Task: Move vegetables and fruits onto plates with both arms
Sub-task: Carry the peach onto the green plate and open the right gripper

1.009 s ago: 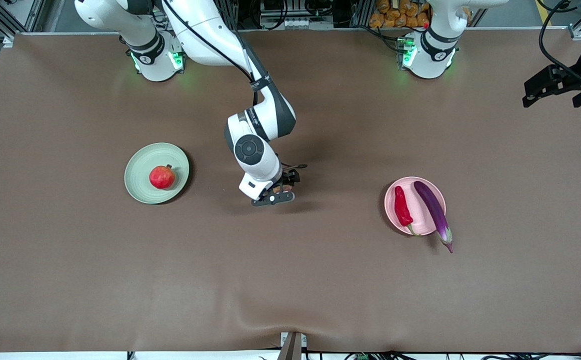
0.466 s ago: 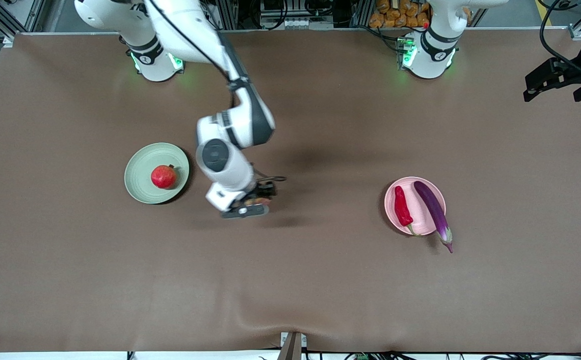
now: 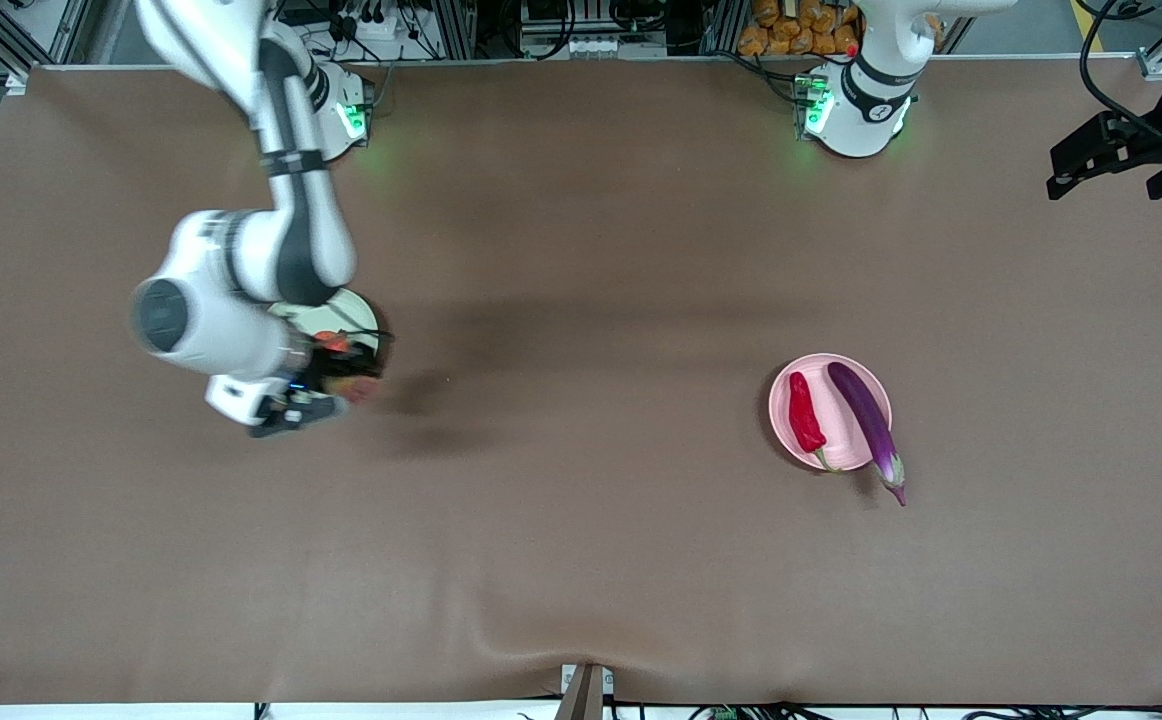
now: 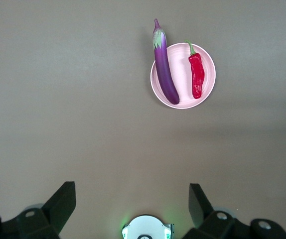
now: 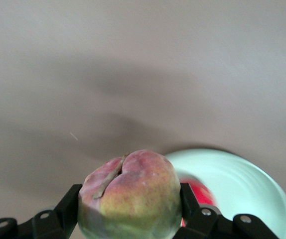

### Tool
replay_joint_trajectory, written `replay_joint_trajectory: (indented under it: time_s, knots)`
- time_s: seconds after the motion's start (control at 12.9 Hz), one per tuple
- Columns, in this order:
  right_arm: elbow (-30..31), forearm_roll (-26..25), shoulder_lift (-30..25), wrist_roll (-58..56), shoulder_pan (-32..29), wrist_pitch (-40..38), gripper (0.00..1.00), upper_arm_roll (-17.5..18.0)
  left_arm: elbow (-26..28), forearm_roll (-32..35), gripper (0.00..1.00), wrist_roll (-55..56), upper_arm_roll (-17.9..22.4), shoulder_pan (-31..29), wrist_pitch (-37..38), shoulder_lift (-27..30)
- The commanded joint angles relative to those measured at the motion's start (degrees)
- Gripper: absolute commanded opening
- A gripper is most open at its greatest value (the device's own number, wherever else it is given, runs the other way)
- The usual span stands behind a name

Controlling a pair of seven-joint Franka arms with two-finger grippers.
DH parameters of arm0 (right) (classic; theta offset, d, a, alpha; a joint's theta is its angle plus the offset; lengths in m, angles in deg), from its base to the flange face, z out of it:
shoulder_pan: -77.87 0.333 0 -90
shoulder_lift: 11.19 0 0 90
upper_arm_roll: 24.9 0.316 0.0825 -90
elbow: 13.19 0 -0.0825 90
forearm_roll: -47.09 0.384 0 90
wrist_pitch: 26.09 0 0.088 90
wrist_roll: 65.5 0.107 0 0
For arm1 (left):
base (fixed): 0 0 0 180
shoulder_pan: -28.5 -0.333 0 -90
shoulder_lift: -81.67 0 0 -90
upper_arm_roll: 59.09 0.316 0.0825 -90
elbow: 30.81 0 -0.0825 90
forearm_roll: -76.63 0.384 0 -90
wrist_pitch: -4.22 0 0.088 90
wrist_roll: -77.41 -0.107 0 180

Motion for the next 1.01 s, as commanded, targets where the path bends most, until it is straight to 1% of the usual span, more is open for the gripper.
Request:
replay_joint_trajectory:
  time_s: [0.0,0.23,0.39,0.47,0.54,0.62,0.7,0.78,0.93]
  knots:
    - [1.7,-0.7,-0.6,-5.2,-5.7,-4.4,0.33,-0.1,0.9,-0.6,1.0,0.0,-0.2,0.2,0.6,1.4]
    - [1.7,-0.4,3.7,-12.7,-11.0,-4.7,0.33,0.6,1.3,-0.5,1.0,-0.7,-0.4,-0.2,1.1,0.6]
    - [1.7,-0.3,4.9,-13.0,-12.9,-4.7,0.35,2.5,0.9,-0.5,1.0,0.7,-0.6,0.6,1.1,-0.8]
    - [1.7,-0.3,5.5,-13.2,-14.6,-4.7,0.37,4.1,1.0,0.1,1.0,0.7,-1.3,0.5,0.6,-0.8]
    - [1.6,-0.3,5.9,-14.5,-17.3,-4.6,0.43,6.3,1.1,0.0,1.0,0.7,-1.7,0.0,0.6,-0.2]
    - [1.3,-0.3,6.1,-16.6,-19.9,-4.5,0.56,8.3,1.3,-0.1,1.0,0.7,-1.7,-0.1,0.6,0.3]
    - [1.2,-0.3,6.2,-17.5,-21.4,-4.5,0.73,9.2,1.2,-0.5,1.0,0.7,-1.7,-0.2,0.6,0.4]
    - [1.2,-0.3,6.1,-17.5,-21.4,-4.7,1.0,9.4,1.2,-0.6,1.0,0.9,-1.7,-0.2,0.5,0.5]
    - [0.8,-0.2,5.9,-17.1,-21.1,-5.7,1.0,9.3,1.2,-0.7,1.0,1.3,-1.7,-0.2,0.5,0.9]
